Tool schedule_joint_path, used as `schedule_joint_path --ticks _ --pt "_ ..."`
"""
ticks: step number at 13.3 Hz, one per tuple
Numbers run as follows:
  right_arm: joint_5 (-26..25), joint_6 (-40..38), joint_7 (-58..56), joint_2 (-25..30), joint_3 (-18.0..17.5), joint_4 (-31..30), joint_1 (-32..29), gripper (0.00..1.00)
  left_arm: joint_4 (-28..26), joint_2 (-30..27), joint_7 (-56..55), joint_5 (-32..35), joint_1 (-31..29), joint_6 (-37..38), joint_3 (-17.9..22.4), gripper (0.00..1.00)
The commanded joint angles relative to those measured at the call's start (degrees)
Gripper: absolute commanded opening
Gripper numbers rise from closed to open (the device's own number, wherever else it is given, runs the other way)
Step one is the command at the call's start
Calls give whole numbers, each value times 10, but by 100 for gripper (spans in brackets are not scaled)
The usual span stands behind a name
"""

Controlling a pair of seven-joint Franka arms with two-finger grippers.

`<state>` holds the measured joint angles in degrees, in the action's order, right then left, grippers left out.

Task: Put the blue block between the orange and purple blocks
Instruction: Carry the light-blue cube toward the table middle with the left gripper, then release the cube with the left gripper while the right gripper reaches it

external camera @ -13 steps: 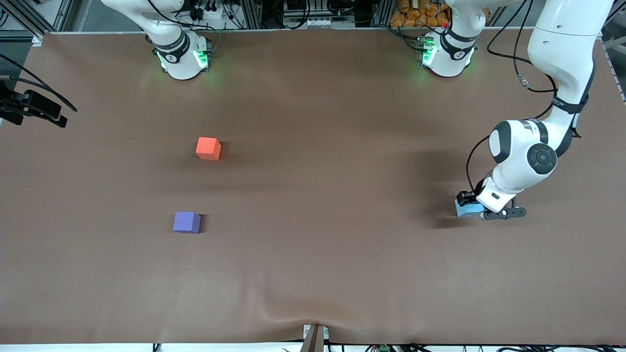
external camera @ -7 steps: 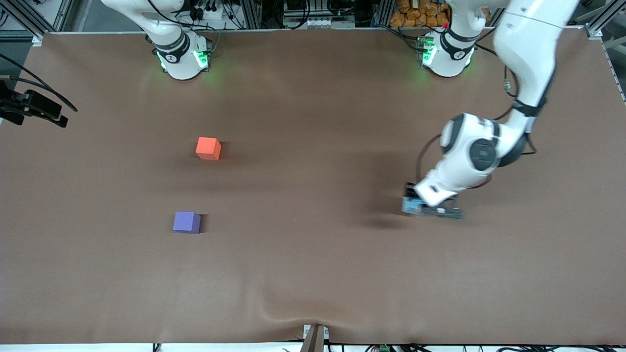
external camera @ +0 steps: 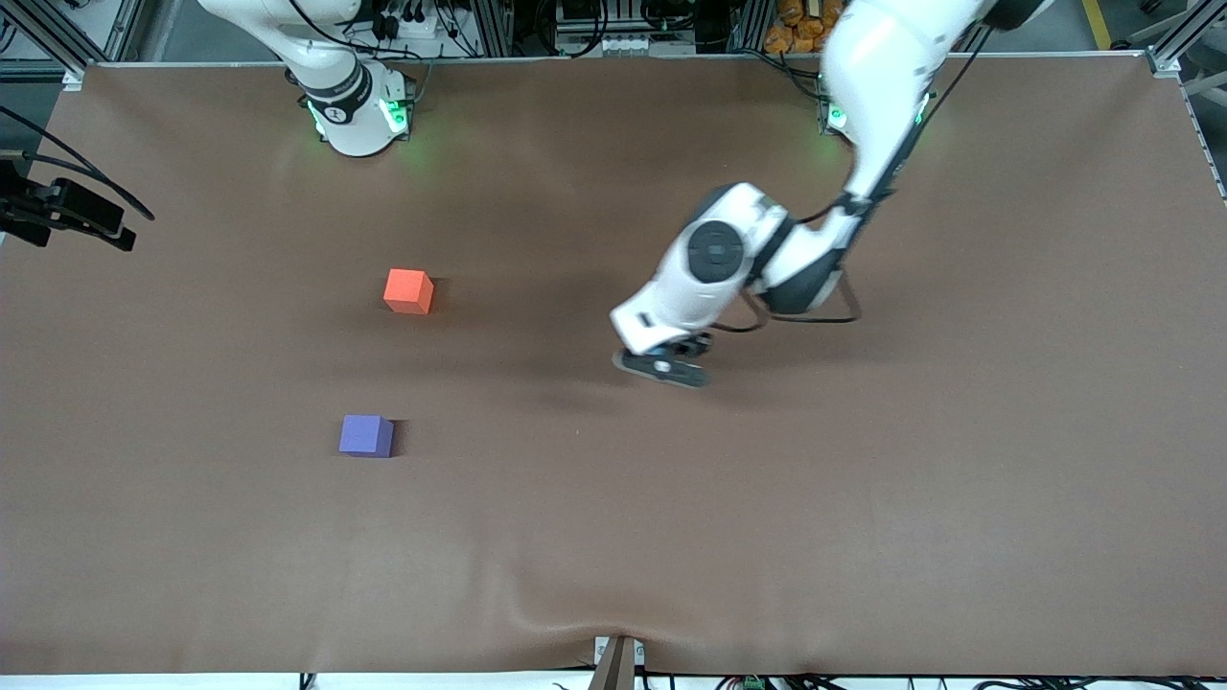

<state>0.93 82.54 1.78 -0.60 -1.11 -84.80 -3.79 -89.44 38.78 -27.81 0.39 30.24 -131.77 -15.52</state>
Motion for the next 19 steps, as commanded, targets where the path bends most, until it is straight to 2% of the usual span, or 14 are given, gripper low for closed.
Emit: schedule_joint_path --ticks 1,3,4,5,6,7,10,13,14,17,19 --pt "8 -5 -6 -3 -3 4 -8 100 108 83 -41 -2 73 22 40 0" --pt "8 -5 -6 -9 -3 4 -7 100 141 115 -58 -6 139 20 100 0" --pt "8 -5 -6 -15 -3 4 -6 100 146 126 -62 -7 158 14 121 0" --pt "7 -4 -6 -26 -4 5 -6 100 146 134 -59 -8 157 7 123 0" --pt "7 0 -6 -33 -4 5 -6 100 145 137 -62 -8 158 1 123 35" --pt "7 3 -6 -41 -4 5 -10 100 144 135 -68 -9 158 1 122 99" --pt "-1 11 -6 -84 -6 14 5 100 140 94 -79 -9 157 39 126 100" --pt "1 18 0 -136 -6 12 5 100 131 -16 -73 -3 103 168 128 100" --pt "6 18 1 -138 -6 10 8 100 128 -56 -73 -3 79 224 128 100" --pt "89 27 31 -144 -6 4 34 100 130 -146 -52 -2 -13 331 126 100" --pt "112 64 107 -149 -6 -11 74 100 128 -188 -34 1 -59 400 129 100"
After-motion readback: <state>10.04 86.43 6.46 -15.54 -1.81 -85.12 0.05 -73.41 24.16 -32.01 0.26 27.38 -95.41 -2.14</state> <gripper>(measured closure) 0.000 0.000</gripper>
